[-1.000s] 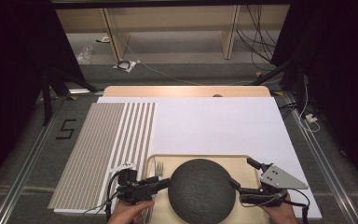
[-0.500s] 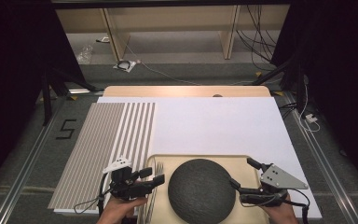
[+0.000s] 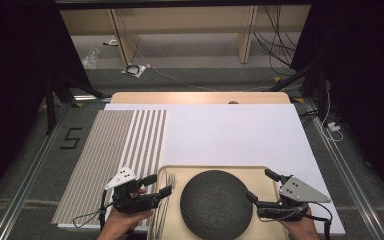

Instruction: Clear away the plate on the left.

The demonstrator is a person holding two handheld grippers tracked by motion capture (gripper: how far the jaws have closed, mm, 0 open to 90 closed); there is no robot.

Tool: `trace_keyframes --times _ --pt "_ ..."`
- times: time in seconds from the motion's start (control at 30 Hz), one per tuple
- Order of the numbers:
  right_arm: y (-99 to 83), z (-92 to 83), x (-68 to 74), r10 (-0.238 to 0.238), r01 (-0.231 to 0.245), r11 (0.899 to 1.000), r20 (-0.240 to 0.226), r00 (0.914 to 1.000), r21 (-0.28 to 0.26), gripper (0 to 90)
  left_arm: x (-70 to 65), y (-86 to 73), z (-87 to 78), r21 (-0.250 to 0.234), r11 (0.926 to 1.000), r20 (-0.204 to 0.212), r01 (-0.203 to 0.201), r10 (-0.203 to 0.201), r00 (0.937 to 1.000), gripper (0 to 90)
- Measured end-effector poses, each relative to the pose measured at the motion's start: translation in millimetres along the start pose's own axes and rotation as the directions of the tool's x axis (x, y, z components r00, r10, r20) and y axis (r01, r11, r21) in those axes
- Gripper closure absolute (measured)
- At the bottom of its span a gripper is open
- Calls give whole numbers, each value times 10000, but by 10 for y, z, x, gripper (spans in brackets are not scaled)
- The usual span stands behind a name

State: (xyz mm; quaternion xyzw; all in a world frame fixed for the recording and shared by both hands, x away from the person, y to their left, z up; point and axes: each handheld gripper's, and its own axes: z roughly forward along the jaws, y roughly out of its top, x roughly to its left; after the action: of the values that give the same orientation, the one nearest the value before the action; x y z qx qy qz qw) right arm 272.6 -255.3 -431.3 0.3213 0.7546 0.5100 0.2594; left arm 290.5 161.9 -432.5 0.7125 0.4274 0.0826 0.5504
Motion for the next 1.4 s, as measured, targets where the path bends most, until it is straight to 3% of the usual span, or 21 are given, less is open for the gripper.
trace_keyframes --times 0.3,0.47,0.67,0.97,1.4 --pt "0 -2 -11 37 -37 10000 -23 10000 -19 159 47 -18 -50 -466 9975 46 -527 529 9986 220" --pt "0 -3 -14 42 -42 10000 -28 10000 -28 159 51 -35 -86 -701 9889 -193 -1309 1298 9913 209" --pt "-1 -3 -14 58 -58 10000 -17 10000 -65 159 55 -52 -101 -808 9871 -111 -1380 1376 9904 175" --pt "-1 -7 -14 83 -83 9999 -15 10000 -67 159 51 -63 -103 -868 9835 -420 -1585 1554 9870 156" --pt "0 -9 -14 60 -60 10000 -14 10000 -49 159 62 -61 -110 -1077 9823 -502 -1530 1483 9877 156"
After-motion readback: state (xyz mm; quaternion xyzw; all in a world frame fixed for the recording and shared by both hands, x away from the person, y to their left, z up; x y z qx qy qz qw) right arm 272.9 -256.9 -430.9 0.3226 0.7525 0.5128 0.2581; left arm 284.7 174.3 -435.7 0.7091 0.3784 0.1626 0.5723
